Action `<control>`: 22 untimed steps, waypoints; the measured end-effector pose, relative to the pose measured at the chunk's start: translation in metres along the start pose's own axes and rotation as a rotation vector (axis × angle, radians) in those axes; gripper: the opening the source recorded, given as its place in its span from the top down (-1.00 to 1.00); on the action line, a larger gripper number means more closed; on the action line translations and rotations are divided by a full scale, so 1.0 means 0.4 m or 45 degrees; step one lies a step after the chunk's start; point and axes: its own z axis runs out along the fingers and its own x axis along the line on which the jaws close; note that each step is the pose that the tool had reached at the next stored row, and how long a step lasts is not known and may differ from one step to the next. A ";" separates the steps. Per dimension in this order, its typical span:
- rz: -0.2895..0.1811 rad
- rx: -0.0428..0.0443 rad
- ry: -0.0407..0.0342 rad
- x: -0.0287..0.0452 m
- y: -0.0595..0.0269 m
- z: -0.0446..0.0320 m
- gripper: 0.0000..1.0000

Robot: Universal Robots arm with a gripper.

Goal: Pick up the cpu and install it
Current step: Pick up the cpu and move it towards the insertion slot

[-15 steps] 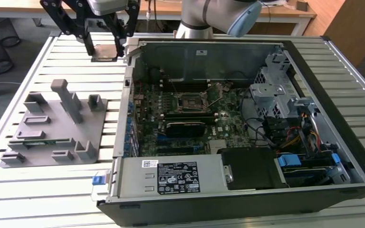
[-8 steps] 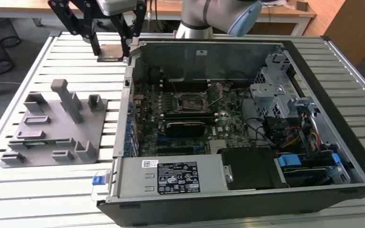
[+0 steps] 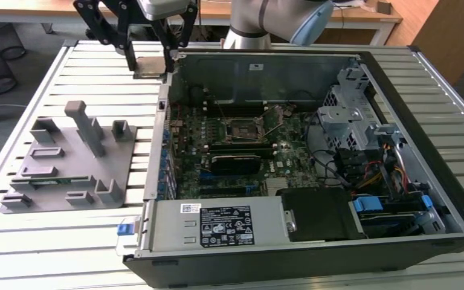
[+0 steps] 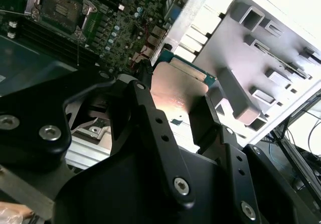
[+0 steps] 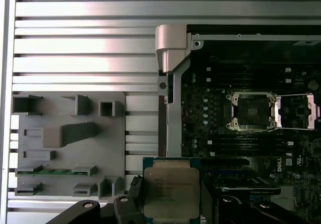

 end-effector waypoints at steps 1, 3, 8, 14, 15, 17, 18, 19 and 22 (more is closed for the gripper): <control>0.000 0.000 0.0000 -0.004 0.000 0.000 -0.08; 0.000 0.000 0.0000 -0.011 0.000 0.000 -0.08; 0.000 0.000 -0.0001 -0.028 0.000 0.000 -0.08; 0.000 0.000 0.0000 -0.047 0.000 0.000 -0.08; 0.000 0.000 0.0000 -0.050 0.000 0.000 -0.08; 0.000 0.000 0.0000 -0.056 0.000 0.000 -0.08; 0.000 0.000 0.0000 -0.060 0.000 0.000 -0.08; 0.000 0.000 -0.0001 -0.063 0.000 0.000 -0.08; 0.000 0.000 0.0000 -0.072 0.001 0.000 -0.08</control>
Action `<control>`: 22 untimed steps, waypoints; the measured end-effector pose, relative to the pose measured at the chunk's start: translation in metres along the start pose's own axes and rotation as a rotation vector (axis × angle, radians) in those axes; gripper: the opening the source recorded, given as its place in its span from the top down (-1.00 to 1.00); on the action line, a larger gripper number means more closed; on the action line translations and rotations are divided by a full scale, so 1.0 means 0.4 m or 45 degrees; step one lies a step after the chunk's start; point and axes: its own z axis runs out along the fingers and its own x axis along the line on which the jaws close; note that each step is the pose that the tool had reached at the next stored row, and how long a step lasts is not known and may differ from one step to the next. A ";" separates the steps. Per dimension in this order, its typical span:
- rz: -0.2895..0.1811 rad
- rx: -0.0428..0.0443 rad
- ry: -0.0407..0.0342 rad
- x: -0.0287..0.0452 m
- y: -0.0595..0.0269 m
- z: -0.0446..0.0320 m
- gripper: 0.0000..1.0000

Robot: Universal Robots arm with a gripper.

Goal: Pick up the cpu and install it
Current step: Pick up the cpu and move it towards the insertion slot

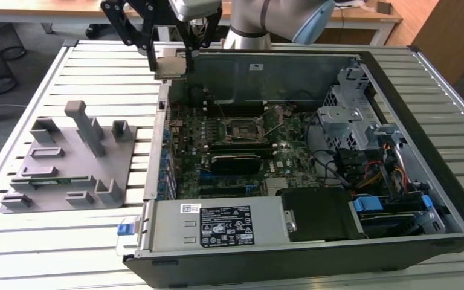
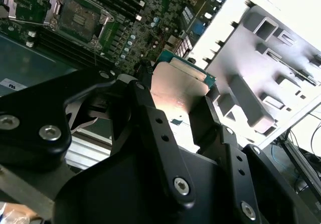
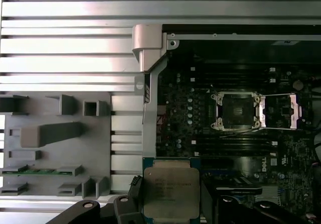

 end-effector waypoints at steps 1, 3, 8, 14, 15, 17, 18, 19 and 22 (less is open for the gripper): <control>0.000 0.000 0.0001 -0.003 0.000 0.000 -0.08; 0.000 0.000 0.0001 -0.010 0.000 0.000 -0.08; 0.000 0.000 0.0000 -0.025 0.000 0.000 -0.08; 0.000 0.000 0.0000 -0.041 0.000 0.000 -0.08; 0.000 0.000 0.0000 -0.043 0.000 0.000 -0.08; 0.000 0.000 0.0000 -0.050 0.000 0.000 -0.08; 0.000 0.000 0.0000 -0.053 0.000 0.000 -0.08; 0.000 0.000 0.0001 -0.056 0.000 0.000 -0.08; 0.000 0.000 0.0000 -0.063 0.000 0.000 -0.08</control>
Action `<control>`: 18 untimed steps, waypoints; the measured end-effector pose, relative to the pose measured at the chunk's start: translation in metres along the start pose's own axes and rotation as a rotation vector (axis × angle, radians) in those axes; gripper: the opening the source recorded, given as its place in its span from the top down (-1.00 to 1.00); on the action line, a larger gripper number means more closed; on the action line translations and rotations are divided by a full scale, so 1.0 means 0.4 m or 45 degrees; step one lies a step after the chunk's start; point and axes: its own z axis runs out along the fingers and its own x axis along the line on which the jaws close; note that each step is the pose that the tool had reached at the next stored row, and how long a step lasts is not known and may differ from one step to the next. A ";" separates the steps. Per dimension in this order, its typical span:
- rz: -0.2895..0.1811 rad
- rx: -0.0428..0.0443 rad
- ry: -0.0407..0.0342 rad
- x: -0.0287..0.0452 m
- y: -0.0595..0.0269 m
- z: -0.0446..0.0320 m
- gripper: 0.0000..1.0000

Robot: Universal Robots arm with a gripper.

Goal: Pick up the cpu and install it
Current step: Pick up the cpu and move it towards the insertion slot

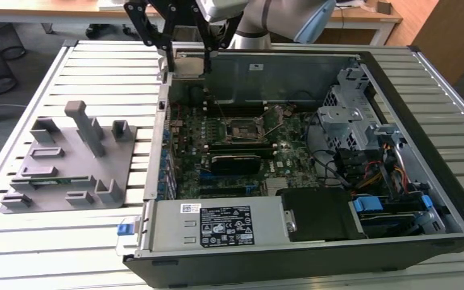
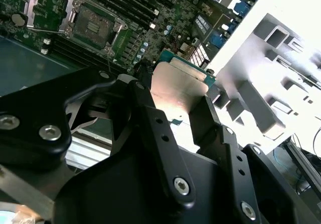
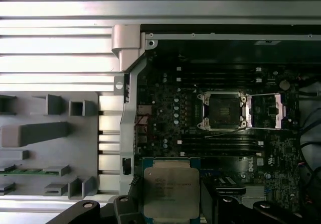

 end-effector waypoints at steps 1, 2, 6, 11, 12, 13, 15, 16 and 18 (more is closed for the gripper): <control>0.000 0.000 0.0000 -0.002 0.000 0.000 -0.08; 0.000 0.000 0.0000 -0.004 0.000 0.000 -0.08; 0.000 0.000 0.0000 -0.015 0.000 0.001 -0.08; 0.000 0.000 0.0000 -0.029 0.000 0.001 -0.08; 0.000 0.000 0.0000 -0.031 0.000 0.001 -0.08; 0.000 0.000 0.0000 -0.033 0.000 0.002 -0.08; 0.000 0.000 0.0000 -0.036 0.000 0.002 -0.08; 0.000 0.000 -0.0001 -0.038 0.000 0.002 -0.08; 0.000 0.000 0.0000 -0.040 0.000 0.003 -0.08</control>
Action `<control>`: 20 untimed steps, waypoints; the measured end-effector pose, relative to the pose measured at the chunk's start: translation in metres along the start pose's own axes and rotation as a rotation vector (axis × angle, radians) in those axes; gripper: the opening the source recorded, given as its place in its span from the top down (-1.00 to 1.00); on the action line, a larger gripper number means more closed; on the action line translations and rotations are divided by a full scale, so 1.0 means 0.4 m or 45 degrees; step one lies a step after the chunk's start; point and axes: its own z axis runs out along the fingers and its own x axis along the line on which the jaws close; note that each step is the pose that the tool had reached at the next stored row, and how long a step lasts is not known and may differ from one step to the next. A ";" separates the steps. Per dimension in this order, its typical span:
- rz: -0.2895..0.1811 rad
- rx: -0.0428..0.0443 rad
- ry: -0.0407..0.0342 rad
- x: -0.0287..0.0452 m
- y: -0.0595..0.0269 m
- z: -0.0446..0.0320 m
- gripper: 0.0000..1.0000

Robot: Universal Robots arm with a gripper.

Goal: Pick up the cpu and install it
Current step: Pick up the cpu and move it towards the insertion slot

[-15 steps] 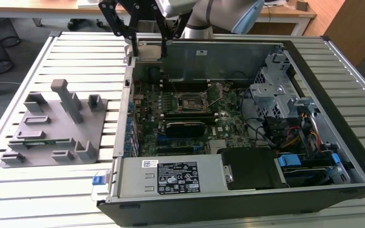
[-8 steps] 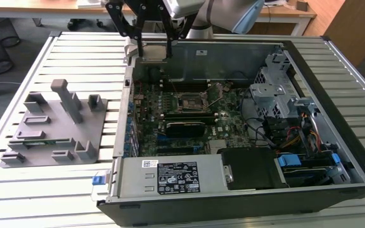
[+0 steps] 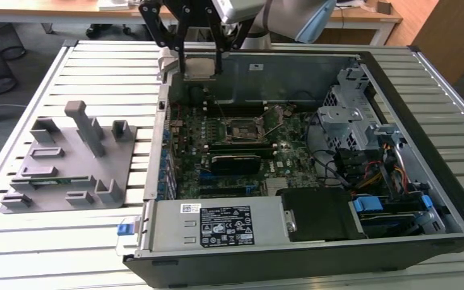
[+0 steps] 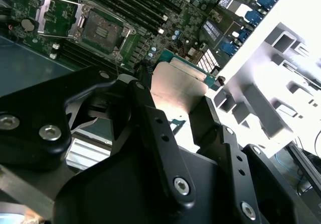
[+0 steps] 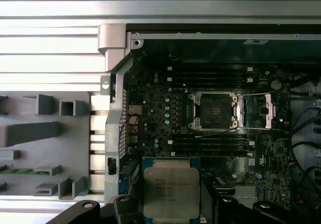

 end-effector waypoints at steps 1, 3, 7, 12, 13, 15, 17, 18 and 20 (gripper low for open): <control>0.000 0.000 0.0000 -0.001 0.000 0.000 -0.08; 0.000 0.000 -0.0001 -0.002 0.000 0.001 -0.08; 0.000 0.000 0.0000 -0.005 0.000 0.002 -0.08; 0.000 0.000 0.0000 -0.012 0.000 0.004 -0.08; 0.000 0.000 0.0001 -0.015 0.000 0.004 -0.08; 0.000 0.000 0.0000 -0.021 0.000 0.004 -0.08; 0.000 0.000 0.0000 -0.028 0.000 0.005 -0.08; 0.000 0.000 0.0001 -0.032 0.000 0.005 -0.08; 0.000 0.000 -0.0001 -0.038 0.000 0.006 -0.08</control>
